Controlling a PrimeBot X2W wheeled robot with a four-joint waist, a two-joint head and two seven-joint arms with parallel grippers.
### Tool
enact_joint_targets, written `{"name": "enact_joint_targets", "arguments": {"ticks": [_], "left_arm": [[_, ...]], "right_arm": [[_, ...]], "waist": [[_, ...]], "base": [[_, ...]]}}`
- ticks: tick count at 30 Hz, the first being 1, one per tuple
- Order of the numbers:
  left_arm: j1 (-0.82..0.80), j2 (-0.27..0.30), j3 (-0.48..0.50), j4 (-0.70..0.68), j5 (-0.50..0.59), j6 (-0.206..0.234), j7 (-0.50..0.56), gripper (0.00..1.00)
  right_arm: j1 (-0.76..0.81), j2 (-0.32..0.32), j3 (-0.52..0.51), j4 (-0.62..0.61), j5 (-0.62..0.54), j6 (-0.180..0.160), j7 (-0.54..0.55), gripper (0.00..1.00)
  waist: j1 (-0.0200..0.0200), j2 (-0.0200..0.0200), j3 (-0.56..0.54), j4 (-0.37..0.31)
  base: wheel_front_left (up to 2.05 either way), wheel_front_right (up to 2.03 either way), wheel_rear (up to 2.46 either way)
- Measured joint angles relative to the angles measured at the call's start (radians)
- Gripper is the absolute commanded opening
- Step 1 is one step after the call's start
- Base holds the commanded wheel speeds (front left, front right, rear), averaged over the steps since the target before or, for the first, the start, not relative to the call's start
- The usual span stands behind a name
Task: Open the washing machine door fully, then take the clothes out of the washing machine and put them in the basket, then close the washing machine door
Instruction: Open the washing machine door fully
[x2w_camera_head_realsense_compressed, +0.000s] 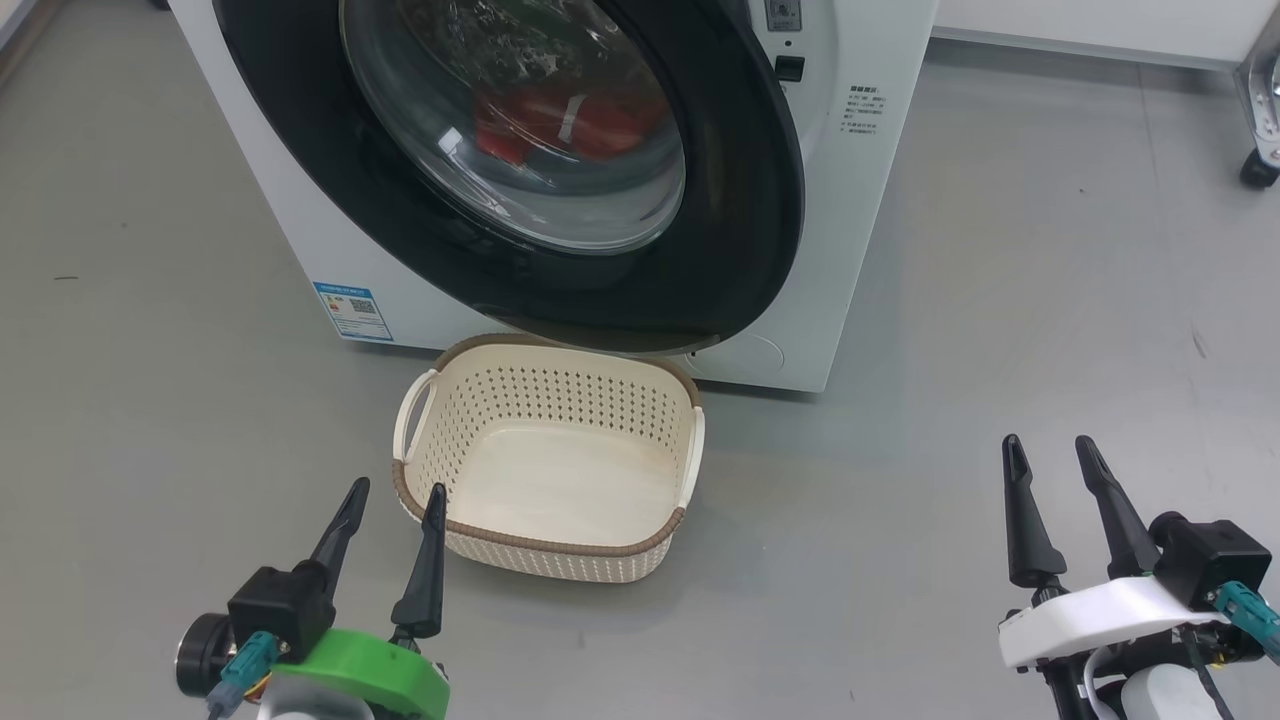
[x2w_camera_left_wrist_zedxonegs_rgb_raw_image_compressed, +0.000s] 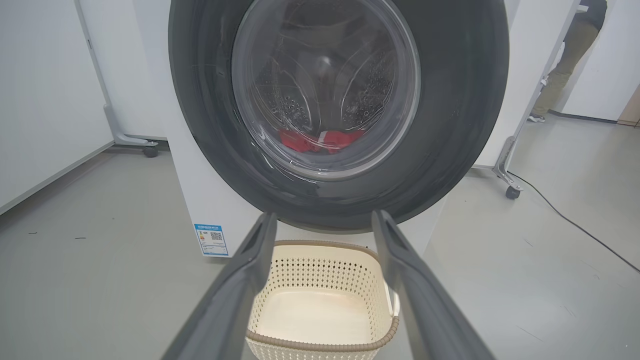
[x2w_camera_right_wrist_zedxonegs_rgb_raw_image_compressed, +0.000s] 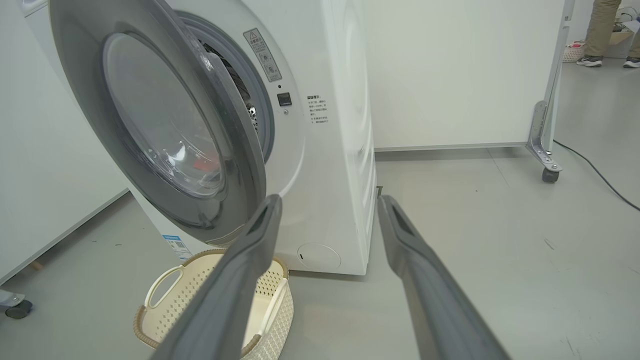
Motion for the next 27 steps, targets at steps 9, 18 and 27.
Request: {"name": "enact_joint_targets", "arguments": {"ticks": [9, 18, 27], "left_arm": [[0.0, 0.0, -0.004, -0.005, 0.0, 0.0, 0.0, 1.0], [-0.004, 0.0, -0.027, -0.017, 0.0, 0.0, 0.0, 1.0], [-0.048, 0.0, -0.053, -0.026, -0.002, 0.0, 0.0, 1.0]], "right_arm": [[-0.007, -0.006, 0.003, -0.017, -0.013, 0.0, 0.0, 1.0], [-0.106, -0.036, -0.004, -0.037, -0.027, 0.002, 0.016, 1.0], [-0.247, -0.063, -0.019, -0.038, -0.003, 0.012, 0.091, 1.0]], "waist": [[0.0, 0.0, 0.02, -0.001], [0.0, 0.0, 0.064, 0.008], [0.0, 0.0, 0.122, 0.036]], "base": [[0.0, 0.0, 0.0], [0.0, 0.0, 0.0], [0.0, 0.0, 0.0]]}}
